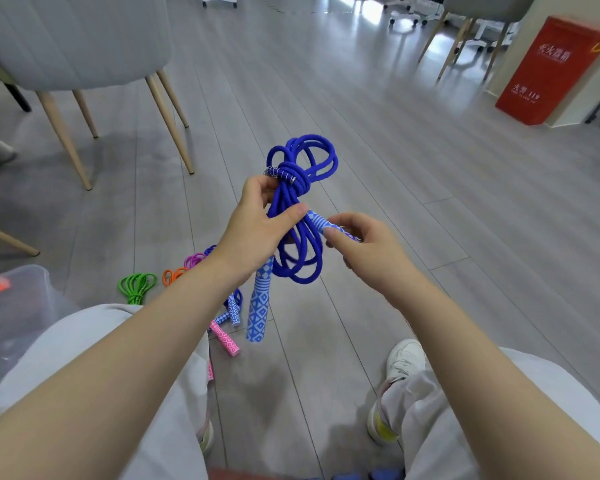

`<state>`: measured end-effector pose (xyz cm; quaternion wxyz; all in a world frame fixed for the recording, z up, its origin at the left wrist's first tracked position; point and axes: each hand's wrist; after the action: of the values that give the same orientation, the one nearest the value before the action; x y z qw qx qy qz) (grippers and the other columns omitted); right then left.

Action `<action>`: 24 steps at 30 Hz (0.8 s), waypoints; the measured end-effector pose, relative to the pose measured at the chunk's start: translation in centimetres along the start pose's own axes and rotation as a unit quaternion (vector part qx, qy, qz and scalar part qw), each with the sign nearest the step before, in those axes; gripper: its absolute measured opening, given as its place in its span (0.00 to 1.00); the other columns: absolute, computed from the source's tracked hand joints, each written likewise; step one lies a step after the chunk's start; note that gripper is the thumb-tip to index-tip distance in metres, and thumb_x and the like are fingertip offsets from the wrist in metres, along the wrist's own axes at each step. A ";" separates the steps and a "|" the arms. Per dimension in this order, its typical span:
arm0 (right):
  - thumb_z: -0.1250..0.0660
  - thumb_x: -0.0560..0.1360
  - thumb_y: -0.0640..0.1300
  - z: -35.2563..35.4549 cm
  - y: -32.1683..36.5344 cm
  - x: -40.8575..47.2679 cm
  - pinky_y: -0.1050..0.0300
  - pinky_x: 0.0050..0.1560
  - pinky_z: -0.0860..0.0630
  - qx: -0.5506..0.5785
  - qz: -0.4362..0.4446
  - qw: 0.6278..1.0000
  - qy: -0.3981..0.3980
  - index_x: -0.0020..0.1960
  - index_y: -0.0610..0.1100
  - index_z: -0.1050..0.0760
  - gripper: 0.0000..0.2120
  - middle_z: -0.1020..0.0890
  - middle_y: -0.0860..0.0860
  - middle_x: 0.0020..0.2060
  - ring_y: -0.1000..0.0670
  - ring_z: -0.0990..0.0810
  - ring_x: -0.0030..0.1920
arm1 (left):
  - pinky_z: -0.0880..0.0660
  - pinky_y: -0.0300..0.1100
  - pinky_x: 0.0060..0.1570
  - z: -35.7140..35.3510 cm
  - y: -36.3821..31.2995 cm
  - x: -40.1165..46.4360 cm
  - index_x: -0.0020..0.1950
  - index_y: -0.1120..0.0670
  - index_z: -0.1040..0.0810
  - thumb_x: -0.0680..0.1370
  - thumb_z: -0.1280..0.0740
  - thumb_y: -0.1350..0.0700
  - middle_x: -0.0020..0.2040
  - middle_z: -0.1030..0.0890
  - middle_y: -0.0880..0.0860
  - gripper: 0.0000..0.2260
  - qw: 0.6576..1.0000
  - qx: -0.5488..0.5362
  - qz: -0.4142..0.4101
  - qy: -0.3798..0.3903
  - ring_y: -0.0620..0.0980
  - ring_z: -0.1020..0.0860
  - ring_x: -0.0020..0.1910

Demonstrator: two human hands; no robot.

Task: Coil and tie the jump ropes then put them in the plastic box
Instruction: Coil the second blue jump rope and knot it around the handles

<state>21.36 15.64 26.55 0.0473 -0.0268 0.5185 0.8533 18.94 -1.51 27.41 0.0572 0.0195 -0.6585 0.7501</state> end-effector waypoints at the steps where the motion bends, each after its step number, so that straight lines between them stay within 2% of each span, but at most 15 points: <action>1: 0.35 0.77 0.53 0.4 0.0 0.1 0.61 0.40 0.27 -0.026 0.016 0.999 -0.019 0.56 0.52 0.22 0.10 0.18 0.55 0.45 0.56 0.23 0.39 | 0.21 0.35 0.37 0.1 0.1 0.1 0.63 0.51 0.34 0.77 0.31 0.56 0.57 0.23 0.49 0.18 1.000 0.014 -0.002 -0.005 0.43 0.18 0.44; 3: 0.35 0.77 0.53 1.2 0.0 0.2 0.62 0.39 0.28 -0.059 0.028 0.997 -0.043 0.55 0.53 0.22 0.09 0.19 0.57 0.44 0.57 0.22 0.41 | 0.22 0.36 0.37 0.3 0.3 0.3 0.63 0.49 0.33 0.77 0.30 0.55 0.56 0.22 0.48 0.18 0.998 0.053 -0.006 -0.016 0.44 0.19 0.45; 6: 0.34 0.76 0.53 2.3 0.0 0.2 0.59 0.38 0.29 -0.051 0.026 0.997 -0.044 0.53 0.53 0.20 0.09 0.17 0.55 0.43 0.55 0.24 0.37 | 0.25 0.36 0.39 0.7 0.8 0.8 0.61 0.48 0.33 0.76 0.30 0.53 0.52 0.22 0.48 0.17 0.994 0.103 -0.006 -0.020 0.44 0.20 0.44; 9: 0.33 0.75 0.52 3.4 -0.1 0.1 0.59 0.38 0.28 -0.058 0.030 0.997 -0.051 0.51 0.53 0.19 0.07 0.17 0.54 0.42 0.54 0.23 0.38 | 0.28 0.34 0.39 1.2 1.0 1.4 0.59 0.48 0.32 0.76 0.29 0.51 0.49 0.21 0.46 0.17 0.986 0.166 -0.003 -0.021 0.41 0.21 0.44; 15: 0.33 0.76 0.51 5.3 0.4 -0.4 0.67 0.33 0.34 -0.068 0.040 0.996 -0.032 0.49 0.54 0.20 0.05 0.17 0.56 0.41 0.62 0.27 0.32 | 0.30 0.36 0.36 2.6 1.2 2.4 0.59 0.50 0.29 0.76 0.30 0.49 0.46 0.22 0.46 0.15 0.975 0.214 -0.001 -0.060 0.42 0.23 0.41; 21: 0.33 0.76 0.51 5.6 1.0 -0.9 0.59 0.35 0.32 -0.038 0.025 0.999 0.010 0.47 0.53 0.20 0.04 0.16 0.56 0.37 0.61 0.29 0.28 | 0.31 0.38 0.33 3.5 1.2 2.7 0.58 0.51 0.30 0.77 0.32 0.47 0.45 0.23 0.47 0.14 0.952 0.294 -0.015 -0.084 0.43 0.24 0.39; 24: 0.33 0.76 0.49 5.3 1.2 -1.1 0.57 0.34 0.33 -0.006 0.008 1.000 0.015 0.46 0.50 0.20 0.05 0.16 0.53 0.37 0.55 0.30 0.29 | 0.29 0.41 0.32 3.5 1.3 2.6 0.54 0.50 0.30 0.76 0.32 0.43 0.41 0.23 0.46 0.15 0.940 0.333 0.006 -0.076 0.46 0.24 0.37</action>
<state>22.35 19.75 30.20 0.0324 -0.0361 0.5139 0.8565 16.04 -4.98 26.91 -0.0071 0.0908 -0.3732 0.9233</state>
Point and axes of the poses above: each hand's wrist, its own x-axis towards the middle knuckle, its own z-axis out of the back of the hand, y = z × x
